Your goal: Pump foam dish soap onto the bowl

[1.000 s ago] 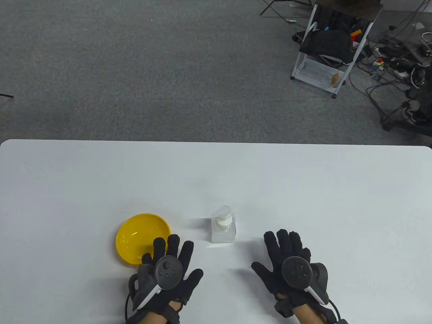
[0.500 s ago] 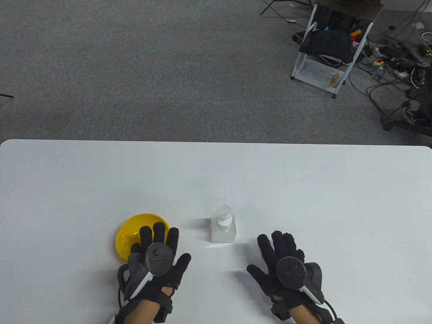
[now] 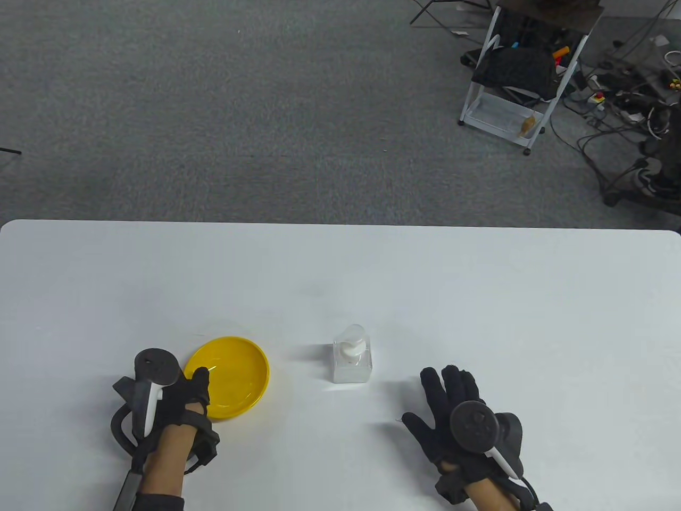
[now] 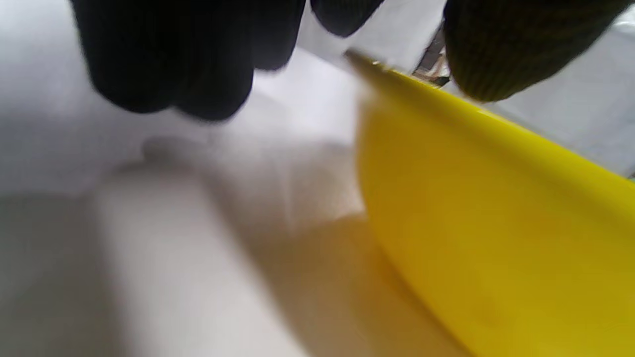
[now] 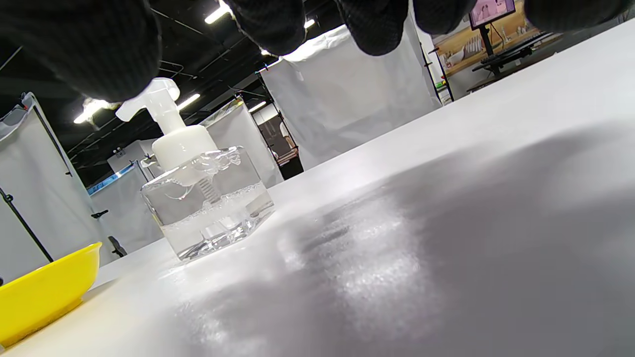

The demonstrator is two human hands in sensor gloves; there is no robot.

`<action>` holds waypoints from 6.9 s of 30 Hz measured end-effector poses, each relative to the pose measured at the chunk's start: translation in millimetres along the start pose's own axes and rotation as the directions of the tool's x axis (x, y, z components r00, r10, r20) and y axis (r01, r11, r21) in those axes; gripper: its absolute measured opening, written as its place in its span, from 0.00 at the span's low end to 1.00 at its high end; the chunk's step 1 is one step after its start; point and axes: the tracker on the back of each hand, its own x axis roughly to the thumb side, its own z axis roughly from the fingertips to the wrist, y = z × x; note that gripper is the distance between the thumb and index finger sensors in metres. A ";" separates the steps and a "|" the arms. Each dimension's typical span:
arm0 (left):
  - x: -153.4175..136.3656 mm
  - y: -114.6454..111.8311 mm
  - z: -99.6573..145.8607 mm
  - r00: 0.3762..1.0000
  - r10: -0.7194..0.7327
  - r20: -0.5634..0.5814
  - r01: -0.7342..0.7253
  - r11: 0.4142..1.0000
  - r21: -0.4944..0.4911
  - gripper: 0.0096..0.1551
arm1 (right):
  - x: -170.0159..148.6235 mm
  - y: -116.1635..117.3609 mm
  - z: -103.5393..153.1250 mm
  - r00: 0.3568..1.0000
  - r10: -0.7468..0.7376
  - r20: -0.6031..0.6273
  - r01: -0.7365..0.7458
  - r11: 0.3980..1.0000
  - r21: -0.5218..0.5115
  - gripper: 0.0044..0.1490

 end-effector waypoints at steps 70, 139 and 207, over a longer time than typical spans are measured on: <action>85.5 -54.3 47.6 0.822 0.529 0.212 -0.421 0.815 -0.399 0.33 | 96.9 23.4 -143.4 0.929 -0.333 -0.161 0.363 0.902 0.232 0.39; 85.8 -53.7 47.2 0.799 0.559 0.222 -0.441 0.795 -0.415 0.34 | 89.8 23.9 -139.6 0.949 -0.270 -0.162 0.303 0.924 0.235 0.41; 26.7 -18.0 31.7 0.776 0.624 0.094 -0.568 0.755 -0.328 0.33 | -14.1 -7.4 -0.9 0.989 -0.083 -0.119 0.098 0.987 0.128 0.50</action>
